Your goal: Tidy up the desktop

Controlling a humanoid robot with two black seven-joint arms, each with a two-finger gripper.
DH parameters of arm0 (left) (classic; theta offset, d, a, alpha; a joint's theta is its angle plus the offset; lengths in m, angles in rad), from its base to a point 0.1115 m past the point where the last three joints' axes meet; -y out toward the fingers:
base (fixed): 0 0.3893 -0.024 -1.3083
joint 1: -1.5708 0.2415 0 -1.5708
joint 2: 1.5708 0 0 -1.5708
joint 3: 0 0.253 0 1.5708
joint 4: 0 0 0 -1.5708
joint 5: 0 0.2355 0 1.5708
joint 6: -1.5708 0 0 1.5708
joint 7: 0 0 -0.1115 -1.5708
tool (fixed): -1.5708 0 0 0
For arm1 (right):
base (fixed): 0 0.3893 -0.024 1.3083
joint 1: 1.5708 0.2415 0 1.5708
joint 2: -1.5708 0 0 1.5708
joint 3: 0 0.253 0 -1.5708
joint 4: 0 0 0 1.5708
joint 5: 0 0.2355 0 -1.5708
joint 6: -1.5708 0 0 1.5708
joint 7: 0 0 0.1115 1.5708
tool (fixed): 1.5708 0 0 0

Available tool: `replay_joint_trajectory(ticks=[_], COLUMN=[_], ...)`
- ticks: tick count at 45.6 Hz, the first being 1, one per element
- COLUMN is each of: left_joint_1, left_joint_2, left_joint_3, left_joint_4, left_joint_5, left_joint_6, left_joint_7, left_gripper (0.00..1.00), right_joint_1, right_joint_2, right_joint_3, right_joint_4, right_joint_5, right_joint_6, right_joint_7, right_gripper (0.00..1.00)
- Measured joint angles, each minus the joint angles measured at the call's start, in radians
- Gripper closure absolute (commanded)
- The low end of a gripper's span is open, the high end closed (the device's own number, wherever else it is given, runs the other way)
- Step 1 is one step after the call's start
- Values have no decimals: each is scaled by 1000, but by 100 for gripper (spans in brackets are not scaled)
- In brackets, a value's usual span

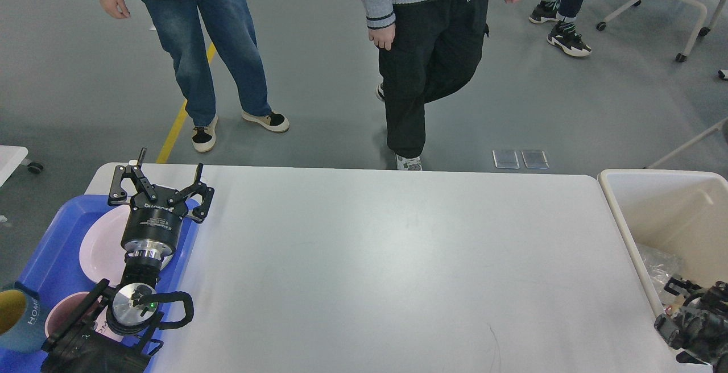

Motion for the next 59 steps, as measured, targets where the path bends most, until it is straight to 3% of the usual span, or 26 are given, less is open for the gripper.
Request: replay_joint_trajectory(ticks=[11,16,24,36,42,48,51,59], left_joint_1=[0,0,0,0,0,0,0,0], left_joint_2=[0,0,0,0,0,0,0,0], left_joint_3=[0,0,0,0,0,0,0,0], left_joint_4=[0,0,0,0,0,0,0,0], left_joint_5=[-1,0,0,0,0,0,0,0], left_joint_6=[0,0,0,0,0,0,0,0], left_joint_7=[0,0,0,-2,-2,-2,-2,-2], left_gripper=[4,4,4,4,4,4,4,4], right_joint_1=[121,216,256,189,119,-17,-63,-153], right_joint_2=[-41,-87,-186,-186,-124,-100,-85,-4], right_joint_3=[20,178,652,1606,1943,2167,2221,2279], right_joint_4=[97,174,231,379,407,477,501,519], right_joint_5=[4,7,0,-8,-15,-97,-195,-439], right_joint_6=[4,8,54,64,86,277,378,443], right_joint_7=[6,61,172,190,196,233,284,539], right_gripper=[0,0,0,0,0,0,0,0])
